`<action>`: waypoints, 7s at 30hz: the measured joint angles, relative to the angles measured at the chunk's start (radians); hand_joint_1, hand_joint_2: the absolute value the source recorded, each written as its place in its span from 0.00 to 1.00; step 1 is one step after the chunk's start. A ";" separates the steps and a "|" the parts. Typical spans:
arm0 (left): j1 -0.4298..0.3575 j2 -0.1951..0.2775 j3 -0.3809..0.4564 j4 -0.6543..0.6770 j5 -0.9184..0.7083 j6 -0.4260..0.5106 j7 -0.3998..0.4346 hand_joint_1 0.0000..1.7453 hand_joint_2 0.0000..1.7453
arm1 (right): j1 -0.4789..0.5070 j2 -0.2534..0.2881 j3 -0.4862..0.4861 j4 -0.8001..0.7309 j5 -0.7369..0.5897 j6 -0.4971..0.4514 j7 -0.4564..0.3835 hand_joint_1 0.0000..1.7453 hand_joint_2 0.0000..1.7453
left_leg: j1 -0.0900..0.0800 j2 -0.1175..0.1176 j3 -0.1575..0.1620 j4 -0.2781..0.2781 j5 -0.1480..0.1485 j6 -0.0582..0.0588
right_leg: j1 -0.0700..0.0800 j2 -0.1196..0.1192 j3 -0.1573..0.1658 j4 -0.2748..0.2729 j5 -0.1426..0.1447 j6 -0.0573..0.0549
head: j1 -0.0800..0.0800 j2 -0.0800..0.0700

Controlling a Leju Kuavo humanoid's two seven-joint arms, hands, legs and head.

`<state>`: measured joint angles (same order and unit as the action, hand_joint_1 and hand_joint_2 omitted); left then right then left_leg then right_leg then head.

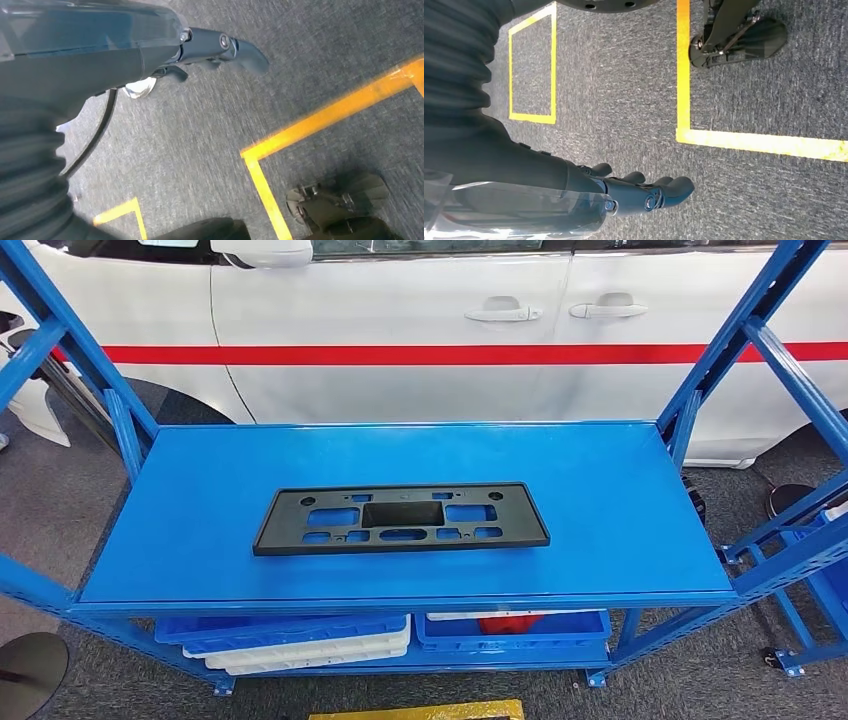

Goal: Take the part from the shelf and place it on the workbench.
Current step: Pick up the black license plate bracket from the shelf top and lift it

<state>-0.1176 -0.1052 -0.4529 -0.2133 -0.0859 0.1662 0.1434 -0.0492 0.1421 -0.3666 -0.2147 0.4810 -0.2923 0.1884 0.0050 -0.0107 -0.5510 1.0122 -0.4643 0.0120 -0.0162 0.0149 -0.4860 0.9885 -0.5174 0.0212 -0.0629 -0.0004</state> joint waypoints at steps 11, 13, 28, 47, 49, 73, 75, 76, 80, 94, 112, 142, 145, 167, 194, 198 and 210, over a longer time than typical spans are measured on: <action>-0.003 -0.028 -0.027 0.013 -0.012 -0.042 0.000 0.00 0.00 | -0.007 0.003 -0.054 0.008 -0.096 -0.005 -0.099 0.00 0.00 | 0.000 0.000 0.000 0.000 0.000 0.000 | 0.001 -0.001 -0.001 0.000 0.000 0.000 | 0.000 0.000; -0.003 -0.030 -0.031 0.014 -0.012 -0.043 -0.001 0.00 0.00 | -0.011 0.003 -0.106 0.008 -0.196 0.021 -0.157 0.00 0.00 | 0.000 0.000 0.000 0.000 0.000 0.000 | 0.001 0.000 -0.001 0.000 0.000 0.000 | 0.000 0.000; 0.000 -0.037 -0.033 0.022 -0.007 -0.058 -0.040 0.00 0.00 | -0.068 -0.002 -0.525 0.007 -0.630 0.644 -0.378 0.00 0.00 | 0.000 0.000 0.000 0.000 0.000 0.000 | 0.000 -0.001 0.000 0.000 0.000 0.000 | 0.000 0.000; 0.001 -0.038 -0.033 0.023 -0.009 -0.060 -0.042 0.00 0.00 | -0.091 0.006 -0.585 0.008 -0.721 0.975 -0.401 0.00 0.00 | 0.000 0.000 -0.001 0.000 0.000 0.000 | 0.000 -0.001 0.000 0.000 0.000 0.000 | 0.000 0.000; 0.001 -0.038 -0.033 0.024 -0.009 -0.060 -0.042 0.00 0.00 | -0.092 0.006 -0.585 0.008 -0.730 0.988 -0.403 0.00 0.00 | 0.000 0.000 -0.001 0.000 0.000 0.000 | 0.000 -0.001 0.000 0.000 0.000 0.000 | 0.000 0.000; 0.004 -0.031 -0.033 0.028 -0.016 -0.079 -0.044 0.00 0.00 | -0.101 -0.052 -0.764 -0.031 -1.066 1.211 -0.505 0.00 0.00 | 0.000 0.000 -0.001 0.001 0.000 0.000 | 0.000 -0.001 0.000 0.000 0.000 0.000 | 0.000 0.000; 0.004 -0.030 -0.033 0.028 -0.018 -0.081 -0.043 0.00 0.00 | -0.103 -0.053 -0.770 -0.035 -1.077 1.228 -0.505 0.00 0.00 | 0.000 0.000 -0.001 0.001 0.000 0.000 | 0.000 -0.001 0.000 0.000 0.000 0.000 | 0.000 0.000; 0.004 -0.030 -0.033 0.028 -0.021 -0.082 -0.041 0.00 0.00 | -0.104 -0.053 -0.772 -0.037 -1.084 1.239 -0.505 0.00 0.00 | 0.000 0.000 -0.001 0.001 0.000 0.000 | 0.000 -0.001 0.000 0.000 0.000 0.000 | 0.000 0.000; 0.002 -0.029 -0.033 0.028 -0.033 -0.091 -0.035 0.00 0.00 | -0.111 -0.057 -0.774 -0.049 -1.121 1.306 -0.504 0.00 0.00 | 0.000 0.000 -0.001 0.000 0.000 0.000 | 0.000 -0.001 0.000 0.000 0.000 0.000 | 0.000 0.000; -0.006 -0.025 -0.033 0.028 -0.049 -0.108 -0.026 0.00 0.00 | -0.151 -0.060 -0.726 -0.124 -1.222 1.462 -0.502 0.00 0.00 | 0.000 0.000 -0.001 0.001 0.000 0.000 | 0.000 0.000 0.000 0.000 0.000 0.000 | 0.000 0.000; -0.005 -0.022 -0.033 0.029 -0.043 -0.101 -0.028 0.00 0.00 | -0.147 -0.028 -0.483 -0.335 -1.410 1.491 -0.493 0.00 0.00 | 0.000 0.000 -0.001 0.001 0.000 0.000 | 0.000 -0.001 0.000 0.000 0.000 0.000 | 0.000 0.000; -0.007 -0.019 -0.022 0.029 -0.058 -0.102 -0.029 0.00 0.00 | -0.052 0.060 -0.095 -0.898 -1.155 1.295 -0.629 0.00 1.00 | 0.000 0.000 -0.001 0.001 0.001 0.000 | 0.000 -0.001 -0.001 0.001 0.000 0.000 | 0.000 0.000; -0.009 -0.019 -0.019 0.029 -0.064 -0.102 -0.027 0.00 0.00 | -0.053 0.060 -0.040 -0.949 -1.046 1.231 -0.701 0.00 1.00 | 0.000 0.000 -0.001 0.001 0.001 0.001 | 0.000 -0.001 -0.001 0.001 0.000 0.000 | 0.000 0.000; -0.020 -0.019 -0.011 0.029 -0.105 -0.121 -0.019 0.00 0.00 | 0.034 0.133 0.193 -1.731 0.802 -0.411 -0.853 0.00 1.00 | 0.001 0.000 -0.002 0.001 0.001 0.000 | 0.001 -0.002 -0.002 0.002 0.000 0.000 | 0.000 0.000; -0.033 -0.019 -0.012 0.029 -0.130 -0.132 -0.012 0.00 0.00 | 0.047 0.130 0.323 -1.711 0.726 -0.406 -0.853 0.00 1.00 | 0.000 0.000 -0.002 0.001 0.001 0.000 | 0.001 -0.002 -0.002 0.002 0.000 0.000 | 0.000 0.000; -0.035 -0.019 -0.012 0.029 -0.127 -0.134 -0.009 0.00 0.00 | 0.053 0.118 0.413 -1.625 0.767 -0.405 -0.853 0.00 1.00 | 0.000 0.000 -0.002 0.001 0.001 0.000 | 0.000 -0.002 -0.002 0.002 0.000 0.000 | 0.000 0.000; -0.033 -0.019 -0.011 0.029 -0.151 -0.132 -0.013 0.00 0.00 | 0.017 0.015 0.666 -1.328 0.714 -0.405 -0.853 0.00 1.00 | 0.000 0.000 -0.003 0.001 0.001 0.000 | 0.000 -0.002 -0.002 0.002 0.000 0.000 | 0.000 0.000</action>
<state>-0.1511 -0.1238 -0.4641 -0.1839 -0.2374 0.0338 0.1308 -0.0318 0.1569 0.2997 -1.5428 1.1953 -0.6973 -0.6649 0.0052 -0.0110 -0.5537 1.0128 -0.4632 0.0123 -0.0157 0.0133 -0.4878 0.9905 -0.5173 0.0214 -0.0629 -0.0004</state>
